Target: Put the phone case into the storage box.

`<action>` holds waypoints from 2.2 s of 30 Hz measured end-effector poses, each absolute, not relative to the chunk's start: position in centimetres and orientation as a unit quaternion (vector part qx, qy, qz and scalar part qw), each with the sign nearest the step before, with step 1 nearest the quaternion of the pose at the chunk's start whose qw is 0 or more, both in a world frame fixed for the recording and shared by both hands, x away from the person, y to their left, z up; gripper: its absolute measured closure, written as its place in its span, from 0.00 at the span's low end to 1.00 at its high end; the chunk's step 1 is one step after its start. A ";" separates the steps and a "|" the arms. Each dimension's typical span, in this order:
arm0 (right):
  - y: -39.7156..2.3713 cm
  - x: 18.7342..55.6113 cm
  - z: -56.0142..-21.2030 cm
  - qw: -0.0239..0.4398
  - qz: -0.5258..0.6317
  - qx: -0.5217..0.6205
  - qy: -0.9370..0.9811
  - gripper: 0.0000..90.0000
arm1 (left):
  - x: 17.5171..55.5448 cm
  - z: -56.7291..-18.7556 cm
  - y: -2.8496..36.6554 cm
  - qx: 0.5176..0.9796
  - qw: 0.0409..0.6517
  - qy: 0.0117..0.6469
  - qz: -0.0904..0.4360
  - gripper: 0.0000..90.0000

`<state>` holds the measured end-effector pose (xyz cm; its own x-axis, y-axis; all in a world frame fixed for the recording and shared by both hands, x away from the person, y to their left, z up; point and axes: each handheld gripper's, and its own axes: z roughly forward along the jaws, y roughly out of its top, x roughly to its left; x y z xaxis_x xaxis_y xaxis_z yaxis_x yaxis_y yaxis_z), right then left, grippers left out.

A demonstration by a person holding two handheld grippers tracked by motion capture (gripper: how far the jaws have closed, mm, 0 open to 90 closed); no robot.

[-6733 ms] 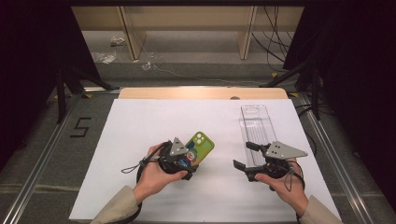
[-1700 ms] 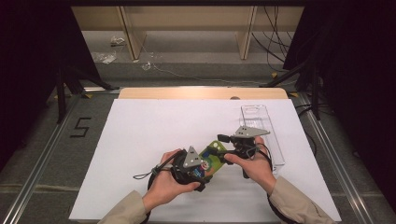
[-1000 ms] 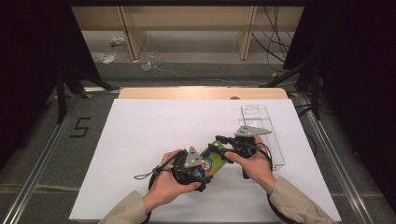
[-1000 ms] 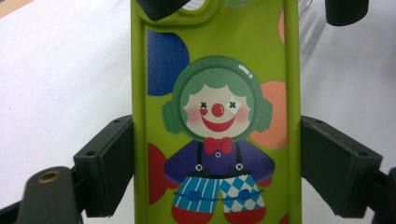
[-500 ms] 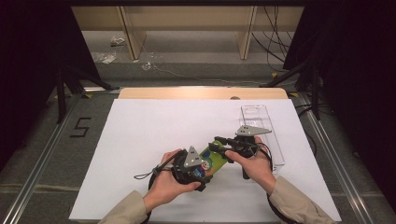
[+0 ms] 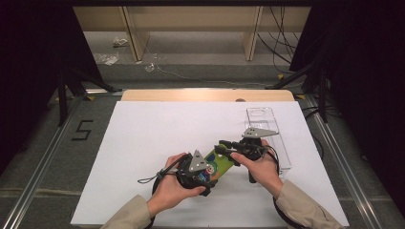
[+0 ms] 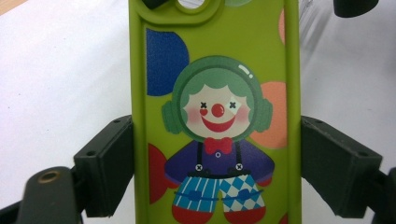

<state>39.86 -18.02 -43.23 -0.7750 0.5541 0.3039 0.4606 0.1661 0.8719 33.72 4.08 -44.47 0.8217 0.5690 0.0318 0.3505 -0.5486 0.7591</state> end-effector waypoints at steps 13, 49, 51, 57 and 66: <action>-18.5 39.9 -42.9 0.009 0.569 0.336 0.750 0.81 | 33.6 -44.5 3.9 0.873 0.390 0.258 0.137 0.18; -18.7 39.2 -39.0 0.031 0.596 0.261 0.759 0.86 | 35.2 -44.2 5.8 0.852 0.429 0.264 0.141 0.20; -18.7 39.2 -38.8 0.032 0.592 0.254 0.765 0.86 | 35.2 -44.2 5.8 0.853 0.430 0.262 0.140 0.20; -18.6 39.1 -38.5 0.039 0.583 0.235 0.777 0.86 | 35.3 -44.3 5.9 0.852 0.434 0.259 0.136 0.22; -18.3 39.0 -38.2 0.041 0.575 0.207 0.791 0.86 | 35.4 -44.4 5.8 0.856 0.437 0.244 0.128 0.26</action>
<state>38.97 -18.35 -38.23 -0.9110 0.3744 0.1732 0.2802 0.2535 0.9259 35.42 5.83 -44.43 0.8481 0.5298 0.0054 0.3069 -0.4995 0.8101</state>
